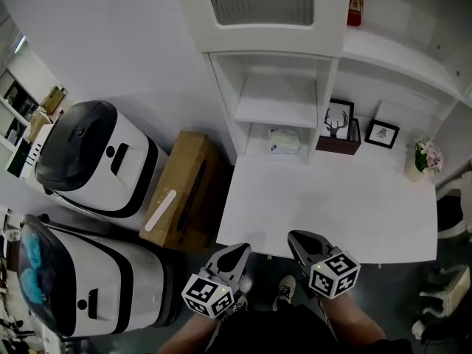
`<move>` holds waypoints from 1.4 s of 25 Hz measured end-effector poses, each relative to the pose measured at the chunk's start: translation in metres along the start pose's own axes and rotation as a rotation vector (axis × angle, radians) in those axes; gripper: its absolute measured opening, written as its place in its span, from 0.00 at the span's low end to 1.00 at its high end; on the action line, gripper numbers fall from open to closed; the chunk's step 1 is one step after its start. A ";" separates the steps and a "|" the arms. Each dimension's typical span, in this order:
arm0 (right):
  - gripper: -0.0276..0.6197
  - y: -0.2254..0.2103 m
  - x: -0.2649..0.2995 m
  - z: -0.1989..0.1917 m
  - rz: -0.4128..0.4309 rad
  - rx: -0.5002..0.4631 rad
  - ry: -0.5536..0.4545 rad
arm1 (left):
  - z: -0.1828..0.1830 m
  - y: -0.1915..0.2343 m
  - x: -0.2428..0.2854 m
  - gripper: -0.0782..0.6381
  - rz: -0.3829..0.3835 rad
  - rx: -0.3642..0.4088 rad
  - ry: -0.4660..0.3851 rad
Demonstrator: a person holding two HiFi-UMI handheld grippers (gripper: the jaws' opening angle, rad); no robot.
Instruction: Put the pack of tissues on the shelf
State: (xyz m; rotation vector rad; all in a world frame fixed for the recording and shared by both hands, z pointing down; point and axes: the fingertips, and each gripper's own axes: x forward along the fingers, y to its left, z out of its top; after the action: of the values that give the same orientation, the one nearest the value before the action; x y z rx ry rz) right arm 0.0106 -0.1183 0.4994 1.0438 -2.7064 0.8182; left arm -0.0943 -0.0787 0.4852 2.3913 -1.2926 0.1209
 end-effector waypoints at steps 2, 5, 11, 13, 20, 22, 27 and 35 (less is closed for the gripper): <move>0.05 0.011 0.001 -0.004 -0.021 0.006 -0.006 | -0.001 0.004 -0.011 0.12 -0.023 -0.005 -0.002; 0.05 0.027 0.002 -0.010 -0.053 0.016 -0.018 | 0.000 0.010 -0.025 0.12 -0.056 -0.007 -0.007; 0.05 0.058 -0.003 -0.025 -0.116 0.027 -0.030 | 0.001 0.016 -0.048 0.12 -0.117 -0.013 -0.014; 0.05 0.067 -0.006 -0.029 -0.137 0.030 -0.038 | 0.000 0.018 -0.056 0.12 -0.133 -0.015 -0.014; 0.05 0.096 -0.014 -0.044 -0.194 0.037 -0.064 | -0.006 0.024 -0.085 0.12 -0.188 -0.018 -0.010; 0.05 0.105 -0.016 -0.049 -0.206 0.043 -0.072 | -0.008 0.022 -0.092 0.12 -0.206 -0.017 -0.005; 0.05 0.121 -0.017 -0.060 -0.226 0.060 -0.088 | -0.015 0.021 -0.108 0.12 -0.238 -0.007 0.014; 0.05 0.142 -0.013 -0.089 -0.242 0.086 -0.077 | -0.033 0.028 -0.130 0.12 -0.264 -0.018 0.029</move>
State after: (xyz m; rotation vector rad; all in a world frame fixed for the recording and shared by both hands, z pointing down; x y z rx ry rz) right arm -0.0787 0.0235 0.5080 1.4154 -2.5546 0.8720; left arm -0.1865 0.0221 0.4895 2.5091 -0.9505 0.0655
